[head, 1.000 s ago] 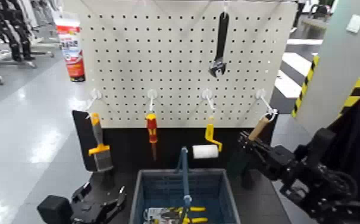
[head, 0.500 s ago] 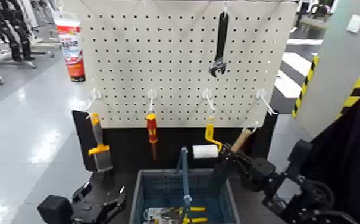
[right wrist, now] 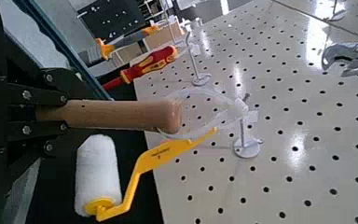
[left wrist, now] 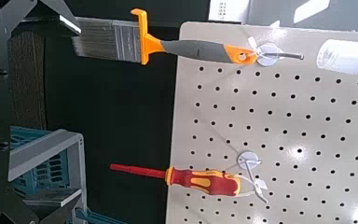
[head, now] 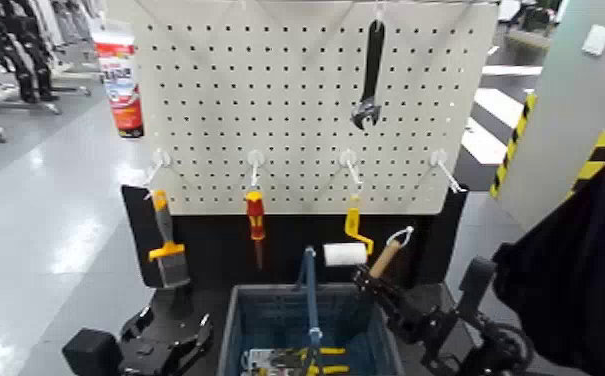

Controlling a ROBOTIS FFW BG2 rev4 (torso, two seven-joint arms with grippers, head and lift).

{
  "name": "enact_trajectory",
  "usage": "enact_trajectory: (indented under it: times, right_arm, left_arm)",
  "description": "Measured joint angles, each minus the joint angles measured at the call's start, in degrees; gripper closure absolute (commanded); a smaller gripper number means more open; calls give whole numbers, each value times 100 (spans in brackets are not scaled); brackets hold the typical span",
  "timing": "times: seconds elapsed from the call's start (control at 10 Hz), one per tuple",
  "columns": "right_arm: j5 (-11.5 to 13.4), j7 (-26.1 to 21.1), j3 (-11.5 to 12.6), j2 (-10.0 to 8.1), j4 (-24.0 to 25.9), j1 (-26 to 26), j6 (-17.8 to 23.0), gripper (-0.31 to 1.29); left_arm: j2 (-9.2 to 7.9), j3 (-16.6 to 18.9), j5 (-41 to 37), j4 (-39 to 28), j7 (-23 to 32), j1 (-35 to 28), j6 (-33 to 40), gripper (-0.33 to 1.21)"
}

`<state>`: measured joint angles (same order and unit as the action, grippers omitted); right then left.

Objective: Put the tool with the wooden handle into the crate.

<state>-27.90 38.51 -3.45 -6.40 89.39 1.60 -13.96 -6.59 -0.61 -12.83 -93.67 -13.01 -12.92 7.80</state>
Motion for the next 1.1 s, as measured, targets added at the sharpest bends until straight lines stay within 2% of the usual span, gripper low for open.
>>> enact_trajectory:
  times: [0.6, 1.0, 1.1]
  right_arm:
    - [-73, -303, -300, 75, -544, 158, -142, 126]
    - [-4, -328, -393, 78, -589, 197, -126, 125]
    - [62, -331, -403, 78, -574, 208, -149, 108]
  left_arm:
    - [8, -26, 0, 7, 1, 25, -7, 10]
    - [17, -13, -9, 7, 5, 15, 20, 10]
    - [17, -12, -14, 7, 8, 10, 26, 10]
